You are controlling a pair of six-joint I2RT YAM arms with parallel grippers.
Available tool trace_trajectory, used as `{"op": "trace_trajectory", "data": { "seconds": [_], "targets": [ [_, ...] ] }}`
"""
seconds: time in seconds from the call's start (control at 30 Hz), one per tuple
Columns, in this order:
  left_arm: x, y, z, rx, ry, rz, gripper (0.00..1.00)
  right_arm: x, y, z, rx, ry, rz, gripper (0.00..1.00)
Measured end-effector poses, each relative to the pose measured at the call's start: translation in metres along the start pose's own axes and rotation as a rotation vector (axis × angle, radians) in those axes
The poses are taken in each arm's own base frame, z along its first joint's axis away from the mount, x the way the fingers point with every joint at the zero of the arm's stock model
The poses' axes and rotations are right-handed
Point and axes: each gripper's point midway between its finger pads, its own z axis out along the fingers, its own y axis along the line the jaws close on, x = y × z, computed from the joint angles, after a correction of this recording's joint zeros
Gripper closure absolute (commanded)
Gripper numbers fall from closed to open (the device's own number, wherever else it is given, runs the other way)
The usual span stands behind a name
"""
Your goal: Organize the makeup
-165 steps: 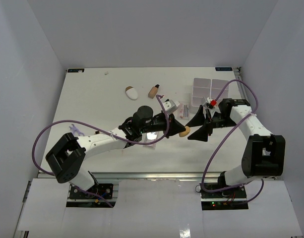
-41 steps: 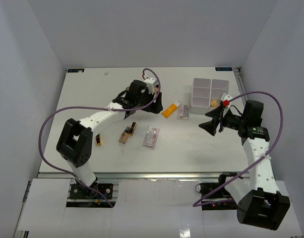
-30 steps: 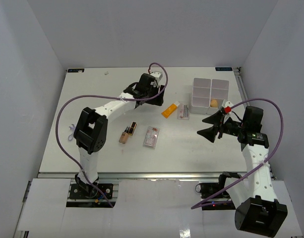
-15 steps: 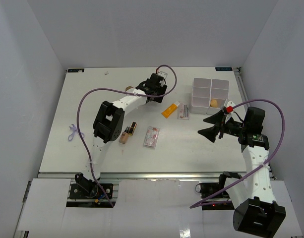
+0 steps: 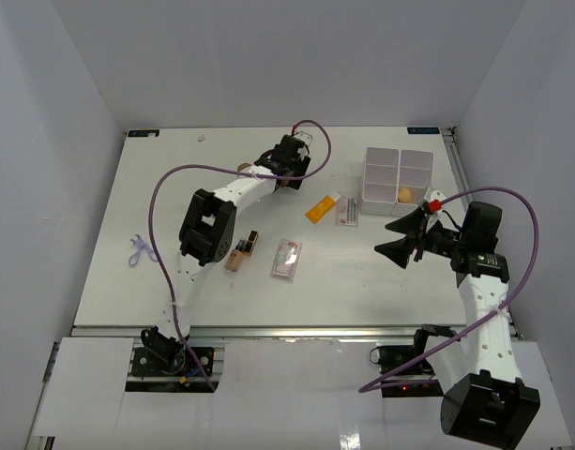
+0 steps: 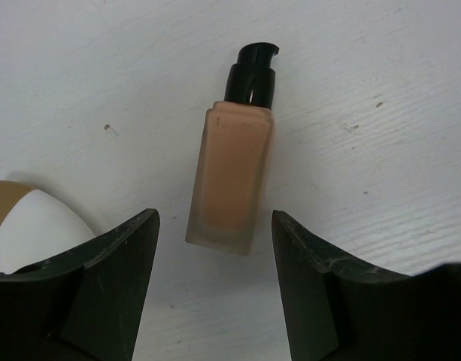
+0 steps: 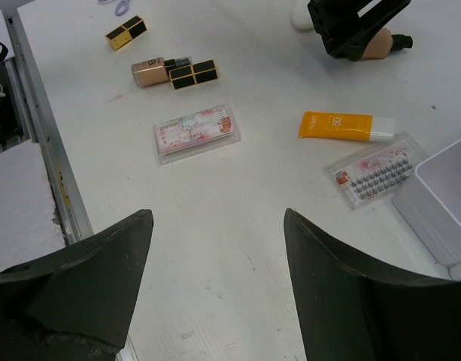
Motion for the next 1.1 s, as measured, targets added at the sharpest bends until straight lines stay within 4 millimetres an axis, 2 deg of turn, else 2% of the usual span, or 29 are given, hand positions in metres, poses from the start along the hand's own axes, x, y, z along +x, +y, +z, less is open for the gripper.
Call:
{"op": "trace_trajectory", "data": {
  "seconds": [0.17,0.3,0.33,0.5,0.67,0.77,0.87,0.93,1.03,1.1],
  "targets": [
    [0.007,0.001,0.009,0.017,0.013,0.006,0.37,0.001,0.000,0.000,0.001,0.001,0.008,0.23],
    [0.007,-0.004,0.012,0.050,0.008,0.012,0.50,0.002,-0.001,0.001,0.001,0.002,0.016,0.23],
    [0.006,-0.006,0.012,0.059,0.005,0.013,0.59,0.002,-0.002,0.001,0.002,0.002,0.017,0.23],
    [0.003,-0.014,0.012,0.103,-0.006,0.014,0.87,0.002,-0.003,0.000,0.008,0.001,0.020,0.23],
    [0.003,-0.018,0.012,0.131,-0.008,0.011,1.00,0.003,-0.005,-0.002,0.017,0.000,0.025,0.22],
    [0.008,-0.022,0.006,0.158,-0.003,-0.003,1.00,0.005,-0.007,-0.002,0.025,-0.001,0.031,0.21],
    [0.019,-0.027,-0.011,0.198,0.022,-0.031,1.00,0.011,-0.009,-0.001,0.029,0.001,0.066,0.22],
    [0.026,-0.030,-0.032,0.240,0.035,-0.061,1.00,0.015,-0.011,0.000,0.029,0.004,0.108,0.22],
    [0.022,-0.032,-0.081,0.314,0.007,-0.124,1.00,0.021,-0.019,0.004,0.025,0.017,0.200,0.20],
    [0.006,-0.032,-0.121,0.373,-0.066,-0.175,1.00,0.023,-0.026,0.007,0.024,0.035,0.274,0.15]
  ]
}}
